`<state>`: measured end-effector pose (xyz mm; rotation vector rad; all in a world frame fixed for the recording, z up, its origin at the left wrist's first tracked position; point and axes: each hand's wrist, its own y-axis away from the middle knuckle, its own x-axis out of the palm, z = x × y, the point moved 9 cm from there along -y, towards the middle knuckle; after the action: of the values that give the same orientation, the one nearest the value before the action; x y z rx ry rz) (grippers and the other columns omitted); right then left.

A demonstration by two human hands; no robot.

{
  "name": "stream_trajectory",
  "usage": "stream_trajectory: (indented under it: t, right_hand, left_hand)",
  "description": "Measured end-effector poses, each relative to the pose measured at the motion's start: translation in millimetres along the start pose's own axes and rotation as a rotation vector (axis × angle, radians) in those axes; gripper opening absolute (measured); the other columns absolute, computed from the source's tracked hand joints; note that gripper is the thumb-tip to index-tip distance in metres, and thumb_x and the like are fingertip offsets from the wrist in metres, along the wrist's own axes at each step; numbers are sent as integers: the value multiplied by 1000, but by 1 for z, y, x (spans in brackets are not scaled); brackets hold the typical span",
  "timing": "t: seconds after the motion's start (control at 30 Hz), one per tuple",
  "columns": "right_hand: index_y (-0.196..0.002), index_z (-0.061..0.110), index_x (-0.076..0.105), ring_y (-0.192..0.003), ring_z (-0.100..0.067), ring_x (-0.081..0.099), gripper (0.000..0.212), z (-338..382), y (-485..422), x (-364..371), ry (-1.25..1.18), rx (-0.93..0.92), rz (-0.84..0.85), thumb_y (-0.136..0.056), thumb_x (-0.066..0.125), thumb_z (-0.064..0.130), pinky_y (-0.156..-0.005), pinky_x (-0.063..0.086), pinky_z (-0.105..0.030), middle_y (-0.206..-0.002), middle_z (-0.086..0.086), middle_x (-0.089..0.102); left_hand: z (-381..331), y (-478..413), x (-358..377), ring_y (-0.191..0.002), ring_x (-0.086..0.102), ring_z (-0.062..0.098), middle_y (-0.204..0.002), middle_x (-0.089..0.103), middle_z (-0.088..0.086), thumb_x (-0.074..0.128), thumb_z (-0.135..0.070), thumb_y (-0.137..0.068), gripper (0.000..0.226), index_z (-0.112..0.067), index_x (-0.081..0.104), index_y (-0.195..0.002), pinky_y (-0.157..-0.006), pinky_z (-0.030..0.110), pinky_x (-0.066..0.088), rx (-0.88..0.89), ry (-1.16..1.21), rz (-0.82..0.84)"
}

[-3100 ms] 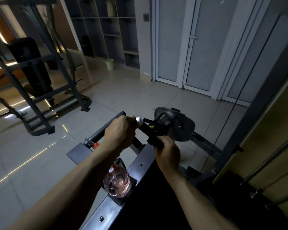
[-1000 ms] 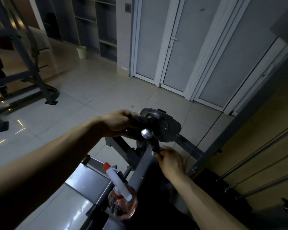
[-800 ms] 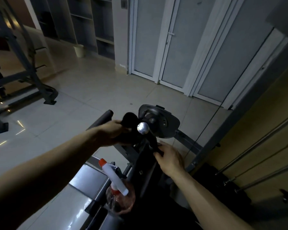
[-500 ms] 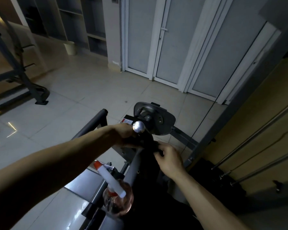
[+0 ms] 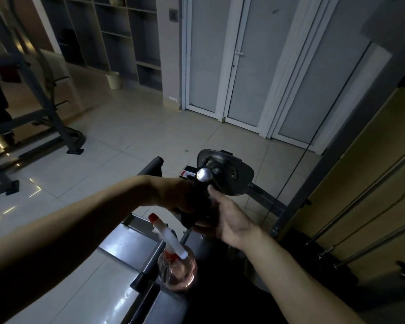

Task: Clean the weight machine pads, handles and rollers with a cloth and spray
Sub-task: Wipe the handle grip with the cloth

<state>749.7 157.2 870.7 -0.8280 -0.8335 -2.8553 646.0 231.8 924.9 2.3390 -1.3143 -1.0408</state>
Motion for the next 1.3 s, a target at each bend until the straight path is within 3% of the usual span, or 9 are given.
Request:
stream_trajectory:
  t: [0.13, 0.3, 0.4, 0.5, 0.6, 0.93, 1.07, 1.17, 1.3]
  right_hand:
    - [-116, 4, 71, -93, -39, 72, 21, -21, -11, -37, -4, -9, -317, -101, 61, 14, -70, 60, -39, -109, -23, 74]
    - [-100, 1, 72, -84, -36, 74, 21, -16, -10, -85, 45, 14, -640, -83, 82, 7, -59, 62, -43, -94, -20, 74]
    - [-116, -2, 64, -85, -33, 74, 34, -6, -29, -84, -14, 56, -598, -86, 75, 10, -55, 61, -35, -101, -20, 72]
    - [-105, 6, 59, -83, -23, 63, 10, 5, -29, -64, -101, 31, -556, -105, 51, 12, -49, 59, -27, -86, -11, 70]
    - [-86, 2, 67, -69, -25, 68, 19, 13, -27, -44, -104, 52, -472, -101, 58, 10, -59, 59, -30, -64, -13, 72]
    - [-120, -1, 73, -95, -31, 75, 32, 46, 15, 15, -70, -77, -282, -92, 73, 16, -73, 63, -37, -112, -18, 75]
    - [-102, 2, 77, -83, -34, 76, 18, 30, 16, -38, 195, -100, -535, -87, 75, 11, -75, 64, -51, -90, -16, 78]
    - [-107, -3, 71, -73, -39, 76, 37, 9, 2, -85, 121, -5, -691, -74, 86, 7, -61, 63, -49, -90, -25, 76]
    - [-108, -2, 70, -87, -39, 75, 40, 19, -31, -96, 104, -23, -728, -75, 83, 18, -82, 63, -54, -95, -23, 75]
  left_hand:
    - [-2, -12, 13, -121, 62, 18, -128, 66, -1, 66, -24, -98, 39, -22, 60, -137, -109, 42, 50, -18, -328, 98]
    - [5, -9, -43, -103, 74, 18, -117, 74, 2, 70, -22, -96, 28, -25, 69, -123, -90, 38, 62, 17, 52, -222]
    - [-23, -3, -48, -108, 72, 15, -123, 73, -4, 64, -17, -100, 37, -29, 63, -134, -93, 39, 59, 201, 339, -216]
    - [-45, 4, -47, -106, 71, 10, -115, 74, -6, 64, -20, -100, 29, -25, 69, -128, -90, 26, 58, 283, 204, -255]
    - [-49, 9, -50, -108, 66, 4, -120, 70, -9, 62, -23, -100, 30, -22, 69, -129, -82, 16, 55, 301, 107, -308]
    - [-50, 11, -55, -108, 70, 12, -124, 72, 0, 61, -18, -100, 27, -17, 72, -125, -91, 23, 57, 333, 54, -361]
    - [-52, 11, -50, -97, 71, -2, -115, 76, -8, 74, -33, -91, 33, -23, 75, -122, -73, 8, 52, 318, 90, -376]
    - [-52, 14, -44, -97, 69, -4, -116, 73, -11, 70, -41, -89, 41, -24, 71, -126, -73, 8, 51, 341, 84, -387]
    - [-52, 17, -44, -104, 69, 5, -123, 72, -4, 66, -32, -97, 36, -20, 69, -131, -78, 11, 52, 328, 46, -412]
